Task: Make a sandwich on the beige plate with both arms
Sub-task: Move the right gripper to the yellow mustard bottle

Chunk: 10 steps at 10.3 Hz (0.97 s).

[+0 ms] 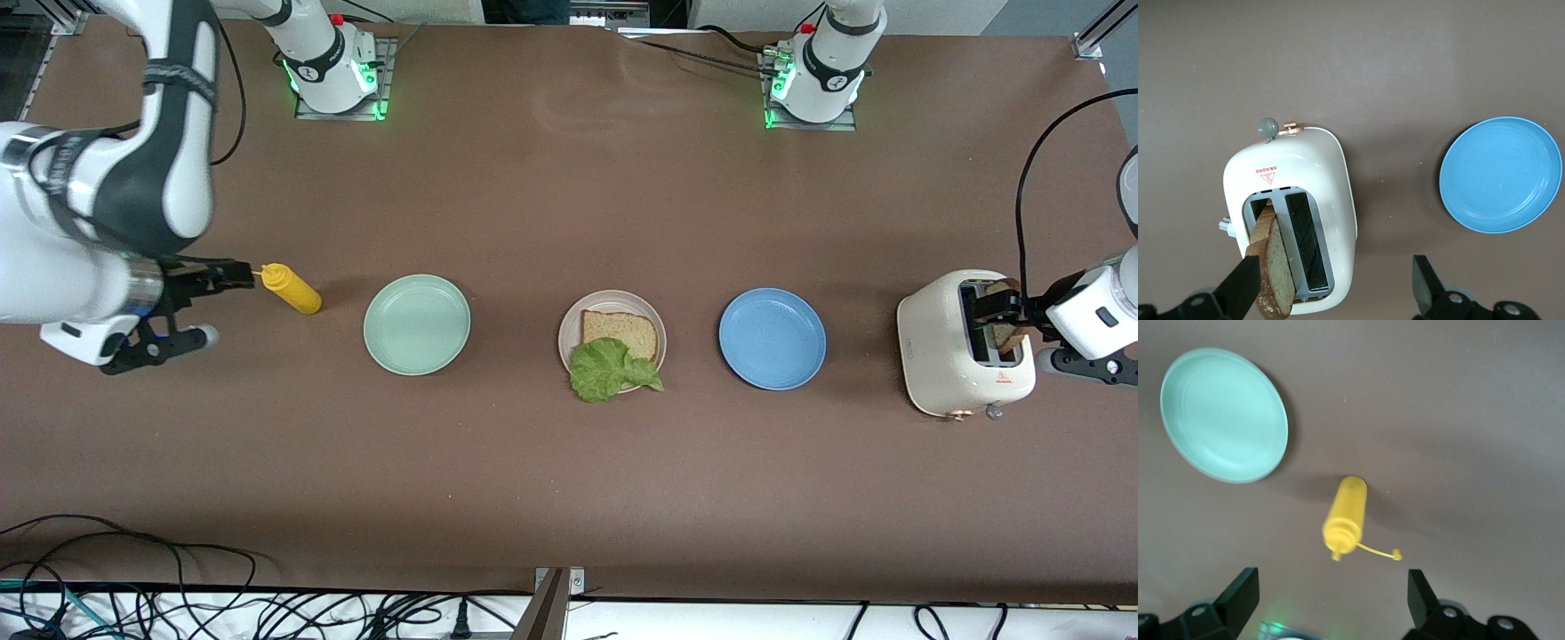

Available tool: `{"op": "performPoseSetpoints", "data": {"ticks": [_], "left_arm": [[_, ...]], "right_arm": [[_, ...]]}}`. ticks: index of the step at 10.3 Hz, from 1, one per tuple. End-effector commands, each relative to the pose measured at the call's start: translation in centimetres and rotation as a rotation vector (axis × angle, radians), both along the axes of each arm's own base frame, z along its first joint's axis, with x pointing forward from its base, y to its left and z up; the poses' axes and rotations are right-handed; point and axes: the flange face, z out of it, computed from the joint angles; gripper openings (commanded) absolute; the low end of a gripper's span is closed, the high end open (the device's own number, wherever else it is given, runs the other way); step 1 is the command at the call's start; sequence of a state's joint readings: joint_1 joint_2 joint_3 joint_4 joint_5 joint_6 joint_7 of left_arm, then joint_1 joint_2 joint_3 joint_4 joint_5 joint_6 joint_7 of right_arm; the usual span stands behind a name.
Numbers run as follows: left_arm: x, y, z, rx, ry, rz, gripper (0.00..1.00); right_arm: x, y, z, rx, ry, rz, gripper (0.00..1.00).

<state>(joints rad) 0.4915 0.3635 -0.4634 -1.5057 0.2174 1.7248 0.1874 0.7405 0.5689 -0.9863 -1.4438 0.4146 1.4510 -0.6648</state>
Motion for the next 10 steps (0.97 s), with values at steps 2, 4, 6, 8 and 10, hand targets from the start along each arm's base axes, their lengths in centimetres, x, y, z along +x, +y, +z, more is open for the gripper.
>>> {"op": "performPoseSetpoints", "data": {"ticks": [2,4,6,8,10], "left_arm": [[-0.1,0.0,0.4,0.033,-0.002,-0.017,1.0],[0.0,0.0,0.3,0.032,-0.002,-0.017,1.0],[-0.1,0.0,0.4,0.033,-0.002,-0.017,1.0],[-0.1,0.0,0.4,0.033,-0.002,-0.017,1.0],[0.0,-0.2,0.4,0.033,-0.003,-0.016,1.0]], "right_arm": [[-2.4,-11.2,-4.8,0.277,-0.088,0.264,1.0],[-3.8,-16.0,-8.5,0.425,-0.188,0.39,1.0],[-5.0,-18.1,-12.5,0.583,-0.301,0.53,1.0],[-6.3,-18.7,-15.0,0.675,-0.387,0.633,1.0],[-7.5,-17.8,-17.9,0.769,-0.491,0.716,1.0]]}}
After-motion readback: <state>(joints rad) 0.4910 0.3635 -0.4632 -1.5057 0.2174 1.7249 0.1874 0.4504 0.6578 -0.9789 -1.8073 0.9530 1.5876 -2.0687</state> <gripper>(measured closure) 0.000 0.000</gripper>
